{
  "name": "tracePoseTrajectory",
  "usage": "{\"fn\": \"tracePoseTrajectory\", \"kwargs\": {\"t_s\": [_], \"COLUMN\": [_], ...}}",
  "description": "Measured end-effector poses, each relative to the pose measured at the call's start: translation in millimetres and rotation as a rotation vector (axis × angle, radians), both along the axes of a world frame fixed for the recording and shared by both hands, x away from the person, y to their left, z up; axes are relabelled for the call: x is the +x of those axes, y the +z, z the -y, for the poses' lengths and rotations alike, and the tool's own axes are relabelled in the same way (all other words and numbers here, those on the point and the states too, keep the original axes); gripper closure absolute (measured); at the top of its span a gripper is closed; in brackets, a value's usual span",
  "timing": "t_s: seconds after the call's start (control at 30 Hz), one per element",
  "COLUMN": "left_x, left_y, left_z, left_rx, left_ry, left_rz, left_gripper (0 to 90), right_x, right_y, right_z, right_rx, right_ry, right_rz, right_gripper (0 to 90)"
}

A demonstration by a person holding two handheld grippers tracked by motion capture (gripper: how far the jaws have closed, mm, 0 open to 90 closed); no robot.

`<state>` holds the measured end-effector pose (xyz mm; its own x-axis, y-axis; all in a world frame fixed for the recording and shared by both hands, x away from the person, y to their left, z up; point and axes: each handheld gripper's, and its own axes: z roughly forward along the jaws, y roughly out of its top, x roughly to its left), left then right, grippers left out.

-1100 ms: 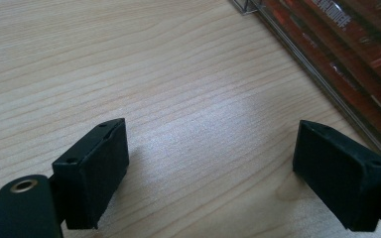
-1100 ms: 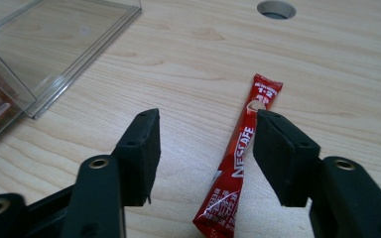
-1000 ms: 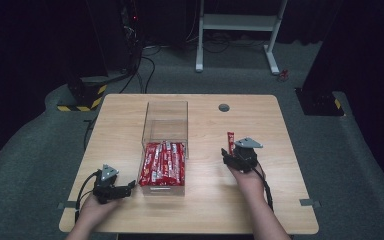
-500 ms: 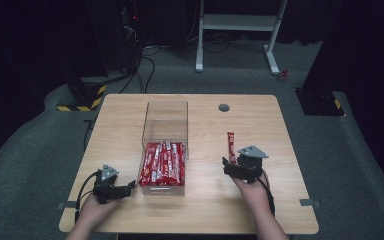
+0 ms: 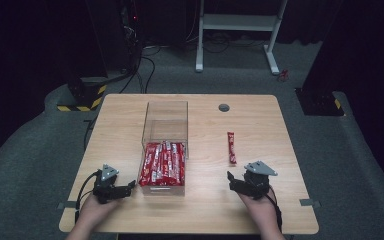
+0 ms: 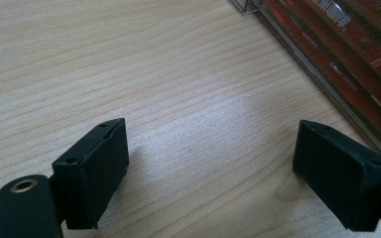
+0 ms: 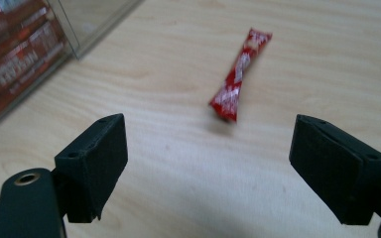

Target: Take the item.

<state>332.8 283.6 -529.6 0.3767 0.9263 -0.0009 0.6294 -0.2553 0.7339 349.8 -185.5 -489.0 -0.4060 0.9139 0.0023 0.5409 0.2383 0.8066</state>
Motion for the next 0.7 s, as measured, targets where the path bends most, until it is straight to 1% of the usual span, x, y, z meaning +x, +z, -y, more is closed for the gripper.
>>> {"fn": "tracePoseTrajectory", "kwargs": {"t_s": [0.07, 0.1, 0.13, 0.17, 0.2, 0.3, 0.37, 0.4, 0.43, 0.47, 0.5, 0.53, 0.57, 0.63, 0.7], "left_x": [0.0, 0.0, 0.0, 0.0, 0.0, 0.1, 0.1, 0.1, 0.0, 0.0, 0.0, 0.0, 0.0, 0.0, 0.0], "left_y": [0.1, 0.0, 0.0, 0.0, 0.0, 0.1, 0.1, 0.1, 0.0, 0.1, 0.0, 0.1, -0.1, -0.1, -0.1], "left_z": [-0.1, -0.1, 0.1, -0.1, -0.1, -0.3, -0.3, -0.1, 0.0, -0.2, 0.0, -0.1, 0.0, 0.0, 0.2], "left_rx": [0.001, 0.001, -0.001, 0.001, 0.002, 0.004, 0.005, 0.003, 0.001, 0.003, 0.001, 0.002, 0.000, 0.000, -0.001], "left_ry": [-0.001, -0.001, 0.000, -0.001, -0.001, -0.002, -0.002, -0.001, 0.000, -0.001, 0.000, -0.001, 0.000, 0.000, 0.001], "left_rz": [-0.001, -0.001, 0.000, -0.001, 0.001, 0.000, 0.001, 0.001, 0.000, 0.000, 0.001, 0.000, 0.001, 0.001, 0.002], "left_gripper": [14.5, 14.5, 14.5, 14.5, 14.5, 14.5, 14.5, 14.6, 14.6, 14.6, 14.6, 14.6, 14.6, 14.6, 14.6], "right_x": [-4.1, -9.3, -9.3, -13.2, -13.2, -17.2, -17.5, -17.1, -17.1, -14.9, -14.1, -14.1, -12.9, -13.2, -13.5], "right_y": [-6.1, -13.9, -13.9, -20.0, -20.0, -26.5, -30.5, -33.9, -33.9, -35.4, -35.5, -35.5, -35.8, -35.7, -35.8], "right_z": [2.6, 5.4, 5.4, 7.8, 7.8, 9.2, 8.1, 6.3, 6.3, 5.1, 5.0, 5.0, 6.3, 6.2, 4.8], "right_rx": [-0.008, -0.028, -0.028, -0.044, -0.044, -0.047, -0.068, -0.077, -0.077, -0.085, -0.084, -0.084, -0.074, -0.062, -0.071], "right_ry": [-0.006, -0.011, -0.011, -0.017, -0.017, -0.031, -0.033, -0.036, -0.036, -0.027, -0.027, -0.027, -0.024, -0.044, -0.046], "right_rz": [-0.019, -0.035, -0.035, -0.052, -0.052, -0.077, -0.076, -0.094, -0.094, -0.118, -0.128, -0.128, -0.131, -0.137, -0.136], "right_gripper": [15.4, 15.4, 15.4, 15.4, 15.4, 14.8, 14.8, 15.5, 15.5, 15.5, 15.3, 15.3, 15.1, 14.9, 14.2]}}
